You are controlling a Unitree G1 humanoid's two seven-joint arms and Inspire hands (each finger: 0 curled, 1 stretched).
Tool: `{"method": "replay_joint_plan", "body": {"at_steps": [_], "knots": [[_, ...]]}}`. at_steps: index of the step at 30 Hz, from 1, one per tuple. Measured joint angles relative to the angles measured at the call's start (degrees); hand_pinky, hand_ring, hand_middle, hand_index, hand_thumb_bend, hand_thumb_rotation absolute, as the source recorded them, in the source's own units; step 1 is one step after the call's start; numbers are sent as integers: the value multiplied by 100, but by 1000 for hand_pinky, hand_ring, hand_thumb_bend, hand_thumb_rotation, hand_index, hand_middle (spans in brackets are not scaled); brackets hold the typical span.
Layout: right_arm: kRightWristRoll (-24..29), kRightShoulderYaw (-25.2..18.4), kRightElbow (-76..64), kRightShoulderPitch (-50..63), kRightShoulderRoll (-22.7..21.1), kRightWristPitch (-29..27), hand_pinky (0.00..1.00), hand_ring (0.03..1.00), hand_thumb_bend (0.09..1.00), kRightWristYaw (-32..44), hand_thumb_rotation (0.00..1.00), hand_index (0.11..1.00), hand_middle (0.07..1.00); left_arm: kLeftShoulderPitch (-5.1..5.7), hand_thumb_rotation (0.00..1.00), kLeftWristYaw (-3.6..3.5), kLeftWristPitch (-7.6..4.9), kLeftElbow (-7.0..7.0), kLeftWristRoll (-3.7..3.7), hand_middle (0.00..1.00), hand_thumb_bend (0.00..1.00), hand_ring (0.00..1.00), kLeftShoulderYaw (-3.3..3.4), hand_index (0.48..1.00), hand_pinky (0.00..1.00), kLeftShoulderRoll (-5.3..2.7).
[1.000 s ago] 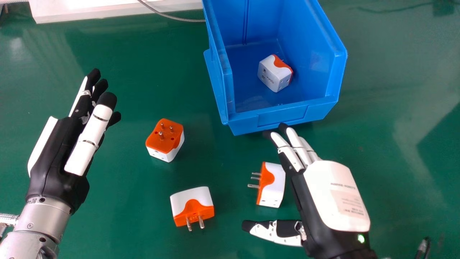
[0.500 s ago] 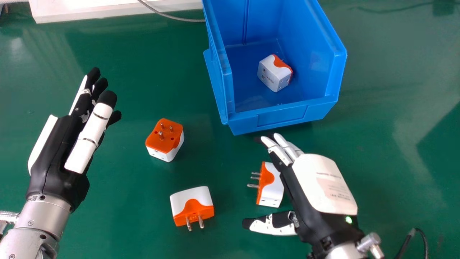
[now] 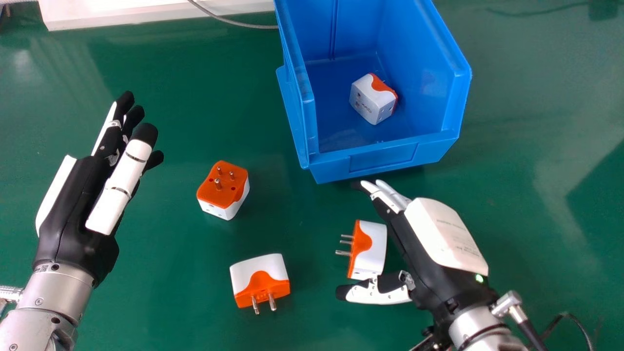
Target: Pick all objects and put in blue box
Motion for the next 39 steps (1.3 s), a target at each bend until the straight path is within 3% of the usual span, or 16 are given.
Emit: {"method": "replay_joint_plan", "body": {"at_steps": [9,28,39], "knots": [[331,-149,326,-342,-430,-194,716,848,506,356,45,827,883,3,793,-18,66,-44,-5,1000,546,965,77,1000,903,15],[454,-147,622,-774,-665,-220,697,837,511,935,35,810,870,2,774,-9,316,-316,-6,994,519,958,89,999,890,16],[388,-95,671,-876,-623,-108,696,835,516,920,27,803,868,-5,765,15,437,-383,3,992,504,956,89,997,886,21]]}}
